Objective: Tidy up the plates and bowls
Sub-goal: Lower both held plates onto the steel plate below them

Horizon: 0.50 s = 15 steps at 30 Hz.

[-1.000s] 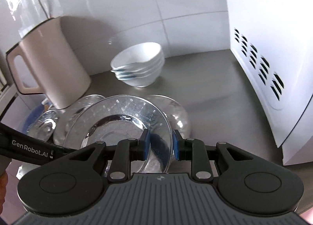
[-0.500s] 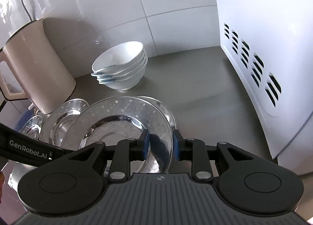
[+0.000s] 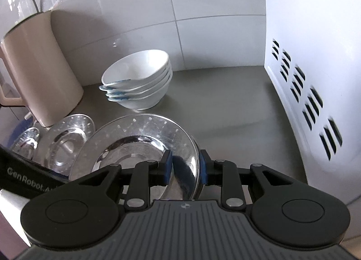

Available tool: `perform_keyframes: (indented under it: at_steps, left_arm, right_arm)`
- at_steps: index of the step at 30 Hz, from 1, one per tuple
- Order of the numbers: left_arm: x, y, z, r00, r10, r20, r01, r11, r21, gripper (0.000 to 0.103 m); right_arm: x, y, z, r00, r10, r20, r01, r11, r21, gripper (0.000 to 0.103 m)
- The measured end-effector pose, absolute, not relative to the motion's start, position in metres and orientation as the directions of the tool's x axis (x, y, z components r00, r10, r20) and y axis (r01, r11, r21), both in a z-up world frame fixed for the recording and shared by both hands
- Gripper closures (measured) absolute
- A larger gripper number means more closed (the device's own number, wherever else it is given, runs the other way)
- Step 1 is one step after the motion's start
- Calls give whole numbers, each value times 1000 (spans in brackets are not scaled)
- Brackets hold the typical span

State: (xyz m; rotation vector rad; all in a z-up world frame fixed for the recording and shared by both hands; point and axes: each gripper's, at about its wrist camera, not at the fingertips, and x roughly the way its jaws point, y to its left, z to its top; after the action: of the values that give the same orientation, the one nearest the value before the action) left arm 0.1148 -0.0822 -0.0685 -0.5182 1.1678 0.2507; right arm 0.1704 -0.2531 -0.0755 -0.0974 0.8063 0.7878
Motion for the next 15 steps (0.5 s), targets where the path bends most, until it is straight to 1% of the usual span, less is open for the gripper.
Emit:
perform_keyframes:
  at_steps: [9,15]
  left_arm:
    - [116,-81,-71,391,-69,-918,-452,854,-257,0]
    - [113,-78,-67,392,-74,-917,-456,850,-264,0]
  right_arm:
    - [176,-249,-79,439,594,-674,-677,712,187,73]
    - [169,-243,-79,469,584,-663,-707,698,115,72]
